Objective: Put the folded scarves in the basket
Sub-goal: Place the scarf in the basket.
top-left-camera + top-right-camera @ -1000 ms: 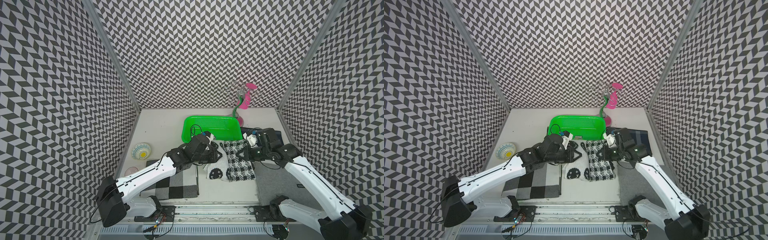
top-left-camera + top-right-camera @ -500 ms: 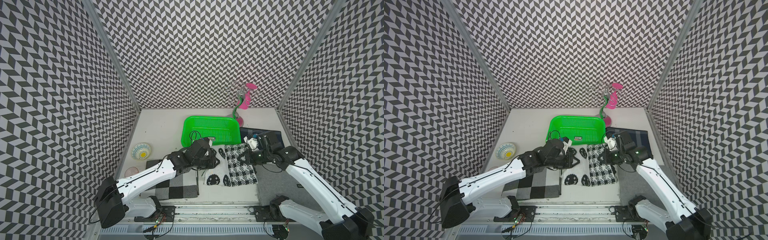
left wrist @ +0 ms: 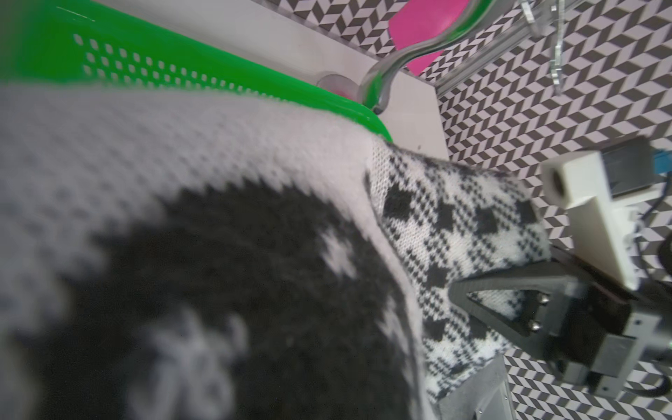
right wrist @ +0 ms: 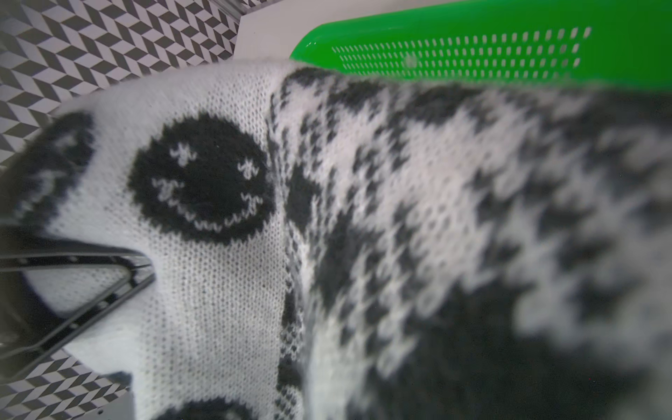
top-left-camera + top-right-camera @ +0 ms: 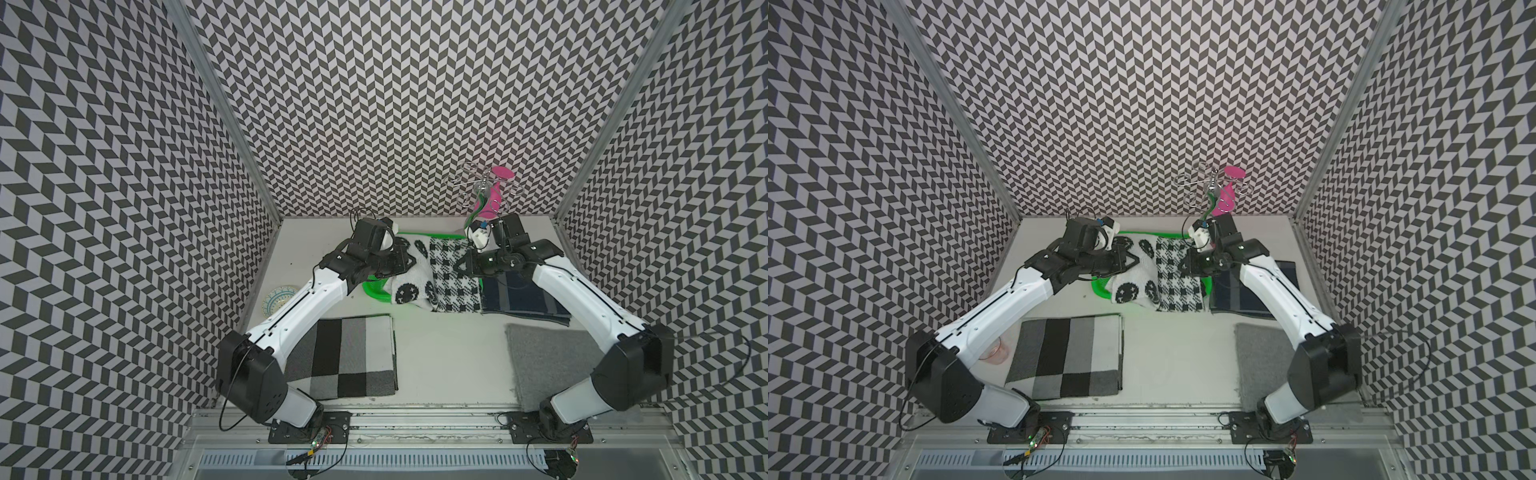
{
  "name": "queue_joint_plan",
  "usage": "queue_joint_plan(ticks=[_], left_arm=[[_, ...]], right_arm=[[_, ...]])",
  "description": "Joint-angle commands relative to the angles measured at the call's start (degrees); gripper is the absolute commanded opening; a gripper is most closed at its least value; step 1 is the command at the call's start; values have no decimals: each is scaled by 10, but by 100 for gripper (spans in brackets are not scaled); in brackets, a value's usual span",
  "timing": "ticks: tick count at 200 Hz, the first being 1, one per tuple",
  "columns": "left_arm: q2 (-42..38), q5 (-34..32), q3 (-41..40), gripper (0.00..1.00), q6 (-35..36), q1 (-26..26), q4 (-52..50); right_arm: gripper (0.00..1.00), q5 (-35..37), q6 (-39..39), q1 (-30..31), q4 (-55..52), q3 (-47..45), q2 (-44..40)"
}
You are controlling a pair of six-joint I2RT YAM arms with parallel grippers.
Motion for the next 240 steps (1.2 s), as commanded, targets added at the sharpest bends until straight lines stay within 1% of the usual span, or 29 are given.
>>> queue_joint_plan(ticks=[1, 19, 35, 70, 96, 123, 142, 161, 184, 211, 220, 228, 240], left_arm=[[30, 7, 7, 0, 53, 22, 48], [62, 13, 9, 0, 60, 40, 64], [87, 19, 17, 0, 68, 47, 75], [132, -3, 47, 0, 86, 49, 69], [152, -21, 49, 0, 95, 49, 76], [173, -39, 38, 0, 96, 50, 81], [182, -46, 27, 0, 94, 50, 91], [196, -61, 33, 0, 98, 52, 88], [219, -80, 48, 0, 113, 53, 74], [237, -87, 53, 0, 120, 54, 79], [245, -88, 62, 0, 123, 54, 75], [250, -87, 68, 5, 125, 54, 73], [257, -90, 75, 5, 125, 54, 72]], right_arm=[[0, 19, -31, -11, 20, 41, 40], [0, 22, -29, -23, 42, 49, 67], [0, 22, -29, -27, 62, 48, 87], [0, 27, -27, -27, 91, 50, 130], [0, 21, -23, -27, 116, 46, 156], [0, 42, -21, -27, 148, 35, 178], [0, 58, -24, -23, 151, 36, 195], [0, 85, -28, -21, 157, 35, 209], [0, 98, -36, -19, 145, 39, 231], [0, 123, -46, -11, 146, 46, 250], [2, 135, -51, -9, 139, 53, 257], [3, 147, -55, -9, 133, 60, 262], [7, 161, -59, -9, 131, 62, 265]])
